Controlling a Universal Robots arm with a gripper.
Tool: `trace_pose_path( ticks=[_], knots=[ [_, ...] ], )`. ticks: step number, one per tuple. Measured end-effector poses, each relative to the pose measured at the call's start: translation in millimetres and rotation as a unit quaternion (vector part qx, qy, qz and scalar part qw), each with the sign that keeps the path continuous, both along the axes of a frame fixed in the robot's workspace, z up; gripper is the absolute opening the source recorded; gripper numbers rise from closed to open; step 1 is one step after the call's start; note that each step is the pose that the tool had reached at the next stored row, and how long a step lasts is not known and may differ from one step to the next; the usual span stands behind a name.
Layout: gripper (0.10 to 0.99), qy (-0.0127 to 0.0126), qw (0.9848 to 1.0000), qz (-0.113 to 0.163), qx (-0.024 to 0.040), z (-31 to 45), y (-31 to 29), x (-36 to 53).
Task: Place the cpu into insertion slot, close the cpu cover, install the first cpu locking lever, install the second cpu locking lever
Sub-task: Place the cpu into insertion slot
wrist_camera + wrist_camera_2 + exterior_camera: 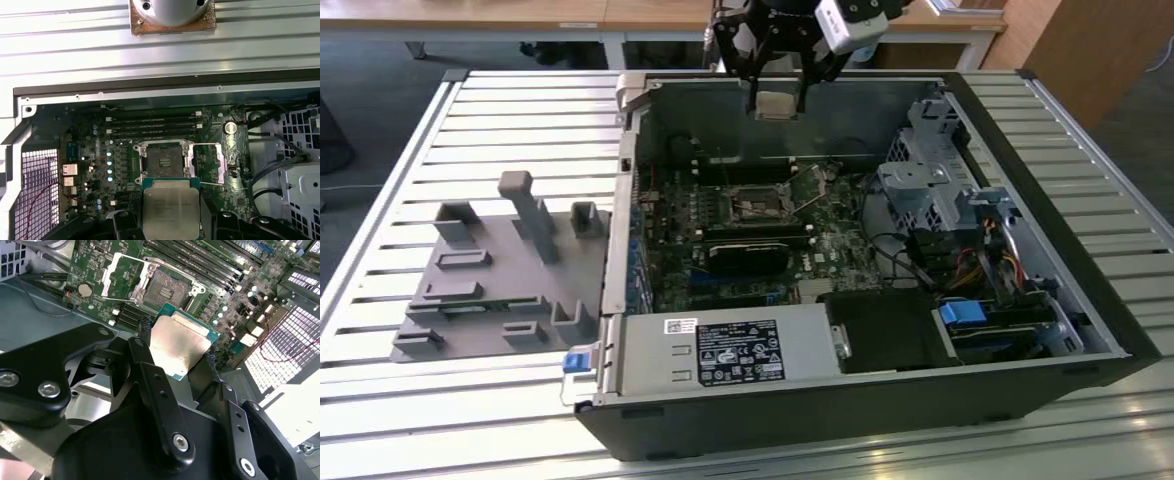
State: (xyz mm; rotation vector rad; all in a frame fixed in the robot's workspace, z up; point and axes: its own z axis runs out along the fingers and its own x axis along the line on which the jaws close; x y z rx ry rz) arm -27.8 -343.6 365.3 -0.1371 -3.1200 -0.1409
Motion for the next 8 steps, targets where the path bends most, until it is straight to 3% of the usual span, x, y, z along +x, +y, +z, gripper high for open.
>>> trace_pose_path(
  ticks=[8],
  knots=[
    [0.541, 0.0000, 0.9999, -0.013, 0.0000, -0.2, 0.0, -0.1]
  ],
)
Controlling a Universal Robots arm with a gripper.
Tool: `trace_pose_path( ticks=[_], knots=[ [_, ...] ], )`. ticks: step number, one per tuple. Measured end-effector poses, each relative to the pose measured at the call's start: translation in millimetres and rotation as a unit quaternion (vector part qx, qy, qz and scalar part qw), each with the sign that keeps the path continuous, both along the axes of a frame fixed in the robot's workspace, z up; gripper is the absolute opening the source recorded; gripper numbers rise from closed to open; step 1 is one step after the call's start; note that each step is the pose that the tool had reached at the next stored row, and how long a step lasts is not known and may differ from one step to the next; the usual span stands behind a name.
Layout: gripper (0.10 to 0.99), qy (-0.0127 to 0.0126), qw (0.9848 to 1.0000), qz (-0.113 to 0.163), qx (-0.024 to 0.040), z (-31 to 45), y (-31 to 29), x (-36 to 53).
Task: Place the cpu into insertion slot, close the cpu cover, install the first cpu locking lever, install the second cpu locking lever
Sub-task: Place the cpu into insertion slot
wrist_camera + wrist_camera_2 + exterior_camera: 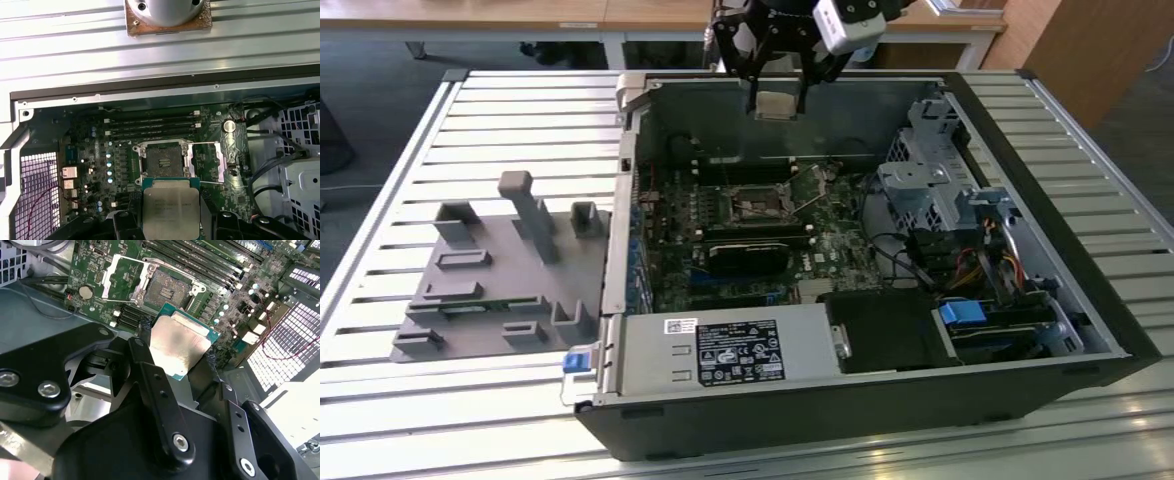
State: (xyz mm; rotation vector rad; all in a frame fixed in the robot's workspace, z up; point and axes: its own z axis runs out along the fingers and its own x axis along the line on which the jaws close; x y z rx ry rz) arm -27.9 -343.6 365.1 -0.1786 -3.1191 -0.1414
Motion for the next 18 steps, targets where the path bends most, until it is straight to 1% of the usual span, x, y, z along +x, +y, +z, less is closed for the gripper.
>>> trace_pose_path(
  ticks=[18],
  knots=[
    [0.541, 0.0000, 0.9999, -0.016, 0.0000, -0.3, 0.0, -0.1]
  ],
)
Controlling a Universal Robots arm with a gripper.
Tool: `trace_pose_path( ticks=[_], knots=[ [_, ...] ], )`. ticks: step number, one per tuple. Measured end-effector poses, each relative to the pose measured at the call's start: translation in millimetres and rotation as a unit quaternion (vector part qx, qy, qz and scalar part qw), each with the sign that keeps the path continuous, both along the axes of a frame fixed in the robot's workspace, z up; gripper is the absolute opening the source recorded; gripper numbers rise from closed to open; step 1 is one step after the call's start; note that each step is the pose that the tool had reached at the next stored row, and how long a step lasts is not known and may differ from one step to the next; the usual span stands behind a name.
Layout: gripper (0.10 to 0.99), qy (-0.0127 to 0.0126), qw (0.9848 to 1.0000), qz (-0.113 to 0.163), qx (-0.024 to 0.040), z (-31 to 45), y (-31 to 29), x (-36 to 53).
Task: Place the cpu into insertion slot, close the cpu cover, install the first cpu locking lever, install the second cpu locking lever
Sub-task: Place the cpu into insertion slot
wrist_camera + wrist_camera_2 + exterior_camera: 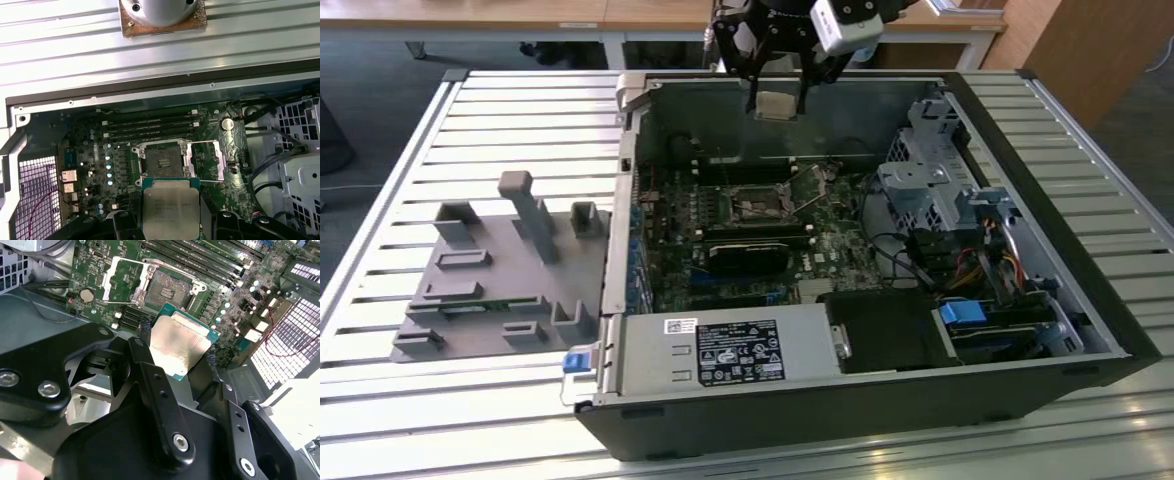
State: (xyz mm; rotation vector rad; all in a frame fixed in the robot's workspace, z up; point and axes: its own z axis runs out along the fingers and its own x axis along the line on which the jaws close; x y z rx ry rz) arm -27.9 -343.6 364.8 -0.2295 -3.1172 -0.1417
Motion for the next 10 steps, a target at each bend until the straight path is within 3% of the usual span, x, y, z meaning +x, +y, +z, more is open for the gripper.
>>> trace_pose_path(
  ticks=[10],
  knots=[
    [0.541, 0.0000, 1.0000, -0.007, 0.0000, -0.3, 0.0, -0.1]
  ],
)
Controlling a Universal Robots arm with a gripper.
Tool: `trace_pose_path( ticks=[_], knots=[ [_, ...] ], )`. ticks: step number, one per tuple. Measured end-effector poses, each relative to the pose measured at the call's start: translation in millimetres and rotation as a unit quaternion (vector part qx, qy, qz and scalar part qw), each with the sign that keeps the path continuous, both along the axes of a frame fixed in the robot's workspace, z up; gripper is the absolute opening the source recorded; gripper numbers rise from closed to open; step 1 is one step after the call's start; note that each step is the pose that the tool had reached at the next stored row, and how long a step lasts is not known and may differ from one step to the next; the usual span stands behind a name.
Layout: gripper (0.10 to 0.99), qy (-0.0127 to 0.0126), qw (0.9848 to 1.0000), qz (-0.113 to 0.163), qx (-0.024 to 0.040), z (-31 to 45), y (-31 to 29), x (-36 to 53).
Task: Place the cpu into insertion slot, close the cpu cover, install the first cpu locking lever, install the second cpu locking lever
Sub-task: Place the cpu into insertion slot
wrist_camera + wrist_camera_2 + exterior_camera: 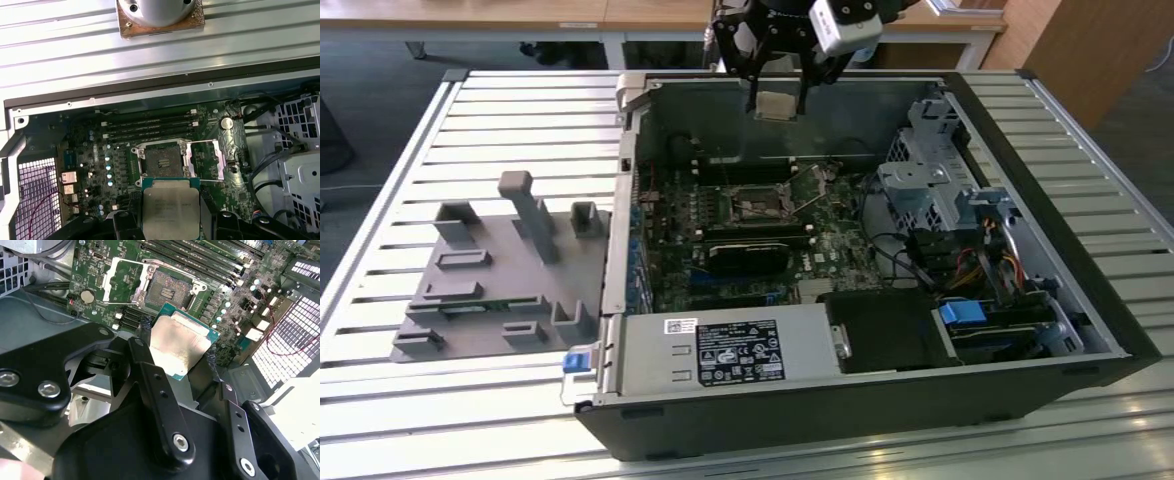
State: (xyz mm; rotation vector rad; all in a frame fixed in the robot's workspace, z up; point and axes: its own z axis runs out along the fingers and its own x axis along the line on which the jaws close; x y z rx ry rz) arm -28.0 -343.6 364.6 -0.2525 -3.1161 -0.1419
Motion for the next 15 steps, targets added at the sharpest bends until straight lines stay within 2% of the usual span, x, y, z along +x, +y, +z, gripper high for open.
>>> trace_pose_path(
  ticks=[15],
  knots=[
    [0.541, 0.0000, 0.9998, -0.021, 0.0000, -0.8, 0.1, -0.2]
  ],
)
